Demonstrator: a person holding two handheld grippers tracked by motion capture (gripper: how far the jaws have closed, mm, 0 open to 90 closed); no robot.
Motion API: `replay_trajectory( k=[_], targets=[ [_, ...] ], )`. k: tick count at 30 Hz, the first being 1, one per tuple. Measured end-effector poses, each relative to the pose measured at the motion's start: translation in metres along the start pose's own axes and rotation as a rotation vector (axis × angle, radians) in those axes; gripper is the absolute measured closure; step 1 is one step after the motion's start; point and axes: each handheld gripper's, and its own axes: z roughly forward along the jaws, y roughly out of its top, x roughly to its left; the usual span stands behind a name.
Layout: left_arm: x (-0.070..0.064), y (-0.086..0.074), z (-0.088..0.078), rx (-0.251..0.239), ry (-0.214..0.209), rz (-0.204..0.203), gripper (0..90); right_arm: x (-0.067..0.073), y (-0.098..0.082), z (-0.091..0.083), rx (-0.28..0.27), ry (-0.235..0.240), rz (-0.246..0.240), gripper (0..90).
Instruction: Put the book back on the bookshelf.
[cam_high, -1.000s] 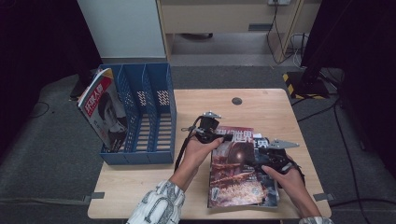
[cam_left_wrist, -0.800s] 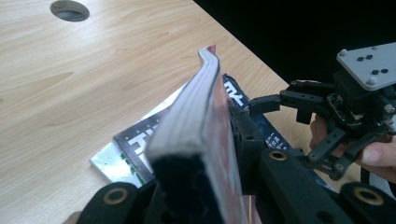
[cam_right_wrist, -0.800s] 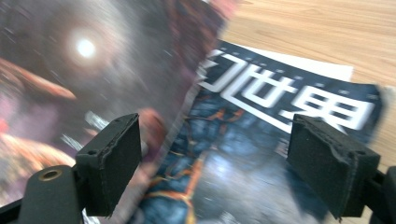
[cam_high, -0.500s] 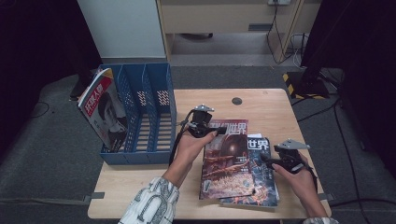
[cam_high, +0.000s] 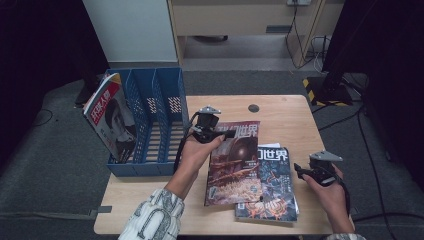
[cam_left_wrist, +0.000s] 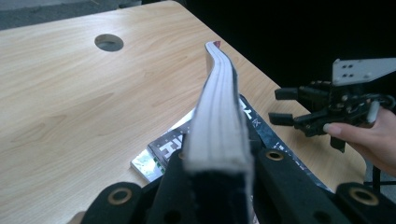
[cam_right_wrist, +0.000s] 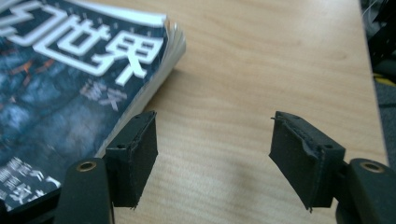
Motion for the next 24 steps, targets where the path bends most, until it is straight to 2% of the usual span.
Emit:
replay_trajectory(
  k=[6,12,19,24],
  targets=[
    [-0.001,0.004,-0.011,-0.027,0.015,0.010,83.7,0.002,-0.005,0.006,0.026,0.034,0.049,31.2],
    [-0.001,0.009,-0.021,-0.062,0.010,0.013,83.7,0.002,-0.007,0.011,0.049,0.051,0.044,29.9],
    [-0.002,0.017,-0.034,-0.096,0.019,0.011,83.8,0.001,-0.010,0.012,0.051,0.056,0.070,28.2],
    [-0.003,0.024,-0.044,-0.117,0.026,0.016,83.8,0.003,-0.010,0.013,0.045,0.050,0.048,25.0]
  ],
)
